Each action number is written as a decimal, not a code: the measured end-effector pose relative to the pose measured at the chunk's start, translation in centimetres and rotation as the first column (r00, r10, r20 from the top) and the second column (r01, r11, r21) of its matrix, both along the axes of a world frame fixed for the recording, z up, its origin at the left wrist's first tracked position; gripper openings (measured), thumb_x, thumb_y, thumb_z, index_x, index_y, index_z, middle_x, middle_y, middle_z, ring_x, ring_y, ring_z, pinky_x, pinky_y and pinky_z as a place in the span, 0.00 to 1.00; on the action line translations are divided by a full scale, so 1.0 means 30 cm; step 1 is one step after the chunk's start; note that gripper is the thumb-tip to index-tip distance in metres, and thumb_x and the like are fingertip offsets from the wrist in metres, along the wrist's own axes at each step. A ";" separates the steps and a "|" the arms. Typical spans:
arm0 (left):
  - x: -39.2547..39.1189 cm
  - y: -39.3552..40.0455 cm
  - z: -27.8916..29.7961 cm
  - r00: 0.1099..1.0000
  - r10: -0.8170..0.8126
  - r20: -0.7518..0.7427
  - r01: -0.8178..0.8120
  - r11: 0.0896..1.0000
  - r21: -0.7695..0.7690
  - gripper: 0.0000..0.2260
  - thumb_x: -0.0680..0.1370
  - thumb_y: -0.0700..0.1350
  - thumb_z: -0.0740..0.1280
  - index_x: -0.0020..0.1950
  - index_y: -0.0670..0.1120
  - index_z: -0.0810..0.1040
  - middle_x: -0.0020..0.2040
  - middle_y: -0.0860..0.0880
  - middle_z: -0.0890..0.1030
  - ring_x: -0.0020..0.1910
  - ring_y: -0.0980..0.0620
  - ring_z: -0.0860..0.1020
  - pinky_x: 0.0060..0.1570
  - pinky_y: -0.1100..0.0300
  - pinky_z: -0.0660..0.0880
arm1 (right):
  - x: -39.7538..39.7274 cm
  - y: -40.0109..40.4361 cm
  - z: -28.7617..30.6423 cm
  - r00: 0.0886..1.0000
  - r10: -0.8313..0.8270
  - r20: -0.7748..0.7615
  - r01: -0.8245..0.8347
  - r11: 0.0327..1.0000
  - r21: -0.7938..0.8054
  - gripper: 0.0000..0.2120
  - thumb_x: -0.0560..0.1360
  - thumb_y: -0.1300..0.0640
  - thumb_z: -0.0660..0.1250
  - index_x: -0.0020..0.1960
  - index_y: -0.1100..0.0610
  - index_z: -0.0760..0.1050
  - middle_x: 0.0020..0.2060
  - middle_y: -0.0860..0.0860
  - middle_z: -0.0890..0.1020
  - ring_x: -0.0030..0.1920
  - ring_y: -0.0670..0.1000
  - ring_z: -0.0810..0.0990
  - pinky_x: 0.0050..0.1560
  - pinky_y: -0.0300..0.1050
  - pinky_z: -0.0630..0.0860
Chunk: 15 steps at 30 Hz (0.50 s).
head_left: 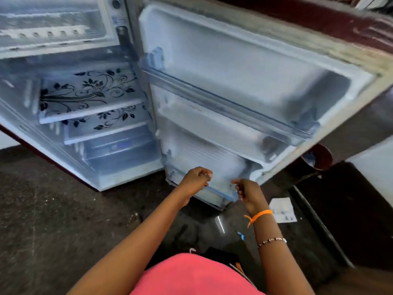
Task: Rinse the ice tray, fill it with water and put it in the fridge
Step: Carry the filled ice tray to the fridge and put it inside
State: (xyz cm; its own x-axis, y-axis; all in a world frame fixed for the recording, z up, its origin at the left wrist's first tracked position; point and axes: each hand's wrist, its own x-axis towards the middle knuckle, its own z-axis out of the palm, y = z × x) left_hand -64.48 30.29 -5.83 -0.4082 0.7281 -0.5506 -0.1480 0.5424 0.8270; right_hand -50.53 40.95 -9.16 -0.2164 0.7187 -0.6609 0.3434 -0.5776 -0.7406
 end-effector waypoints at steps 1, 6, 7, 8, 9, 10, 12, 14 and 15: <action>0.064 0.016 0.004 1.000 -0.018 0.005 0.018 1.000 -0.003 0.05 0.79 0.39 0.61 0.50 0.47 0.75 0.41 0.51 0.76 0.36 0.58 0.75 0.37 0.68 0.70 | 0.074 0.016 -0.007 0.995 -0.099 -0.009 0.099 0.993 0.064 0.12 0.73 0.67 0.59 0.35 0.58 0.75 0.25 0.50 0.68 0.19 0.41 0.63 0.20 0.32 0.59; 0.247 0.059 0.043 0.998 -0.063 -0.010 0.063 0.998 -0.006 0.07 0.79 0.41 0.61 0.56 0.47 0.75 0.43 0.53 0.76 0.40 0.58 0.76 0.46 0.63 0.71 | 0.263 0.107 0.035 0.889 -0.433 -0.151 0.458 0.841 0.286 0.14 0.74 0.72 0.54 0.50 0.62 0.75 0.34 0.50 0.75 0.33 0.44 0.71 0.29 0.29 0.69; 0.264 0.063 0.051 0.997 -0.072 -0.018 0.072 0.997 -0.013 0.08 0.79 0.42 0.61 0.58 0.46 0.75 0.44 0.53 0.76 0.41 0.58 0.76 0.49 0.62 0.72 | 0.266 0.130 0.049 0.880 -0.436 -0.189 0.474 0.828 0.300 0.15 0.74 0.72 0.53 0.54 0.61 0.73 0.38 0.51 0.75 0.37 0.46 0.72 0.32 0.27 0.70; 0.288 0.068 0.061 0.996 -0.081 -0.022 0.081 0.997 -0.013 0.09 0.79 0.42 0.61 0.59 0.46 0.75 0.44 0.53 0.76 0.41 0.58 0.76 0.50 0.62 0.72 | 0.272 0.151 0.070 0.879 -0.428 -0.211 0.476 0.821 0.316 0.16 0.75 0.72 0.53 0.58 0.61 0.72 0.43 0.53 0.76 0.41 0.47 0.74 0.39 0.28 0.72; 0.304 0.073 0.067 0.996 -0.086 -0.025 0.086 0.996 -0.013 0.10 0.79 0.42 0.61 0.59 0.46 0.75 0.45 0.52 0.76 0.41 0.58 0.77 0.48 0.62 0.72 | 0.271 0.175 0.078 0.882 -0.412 -0.227 0.469 0.815 0.341 0.17 0.75 0.71 0.54 0.62 0.61 0.70 0.49 0.54 0.76 0.48 0.49 0.75 0.47 0.33 0.72; 0.321 0.078 0.070 0.996 -0.087 -0.028 0.087 0.996 -0.010 0.10 0.79 0.42 0.61 0.59 0.46 0.75 0.46 0.52 0.76 0.41 0.58 0.77 0.46 0.64 0.72 | 0.266 0.196 0.088 0.894 -0.390 -0.219 0.446 0.816 0.369 0.19 0.76 0.70 0.54 0.65 0.63 0.68 0.54 0.55 0.75 0.55 0.50 0.74 0.56 0.38 0.71; 0.354 0.081 0.073 0.995 -0.088 -0.038 0.087 0.996 -0.013 0.10 0.80 0.41 0.60 0.59 0.46 0.75 0.47 0.51 0.77 0.41 0.58 0.76 0.41 0.66 0.71 | 0.258 0.228 0.112 0.916 -0.335 -0.221 0.398 0.825 0.402 0.23 0.76 0.71 0.54 0.71 0.64 0.62 0.63 0.56 0.72 0.64 0.51 0.70 0.68 0.44 0.66; 0.381 0.077 0.069 0.996 -0.084 -0.027 0.084 0.996 -0.013 0.09 0.79 0.40 0.59 0.57 0.47 0.75 0.47 0.51 0.77 0.41 0.58 0.77 0.40 0.67 0.71 | 0.247 0.250 0.131 0.931 -0.259 -0.257 0.350 0.830 0.433 0.26 0.75 0.74 0.54 0.72 0.63 0.61 0.66 0.55 0.72 0.66 0.51 0.71 0.70 0.46 0.66; 0.390 0.071 0.068 0.996 -0.084 -0.021 0.083 0.996 -0.017 0.09 0.79 0.40 0.59 0.57 0.48 0.75 0.48 0.52 0.78 0.42 0.57 0.77 0.41 0.67 0.71 | 0.242 0.256 0.137 0.936 -0.232 -0.264 0.331 0.832 0.445 0.26 0.75 0.74 0.54 0.72 0.62 0.62 0.66 0.55 0.73 0.65 0.51 0.72 0.69 0.46 0.67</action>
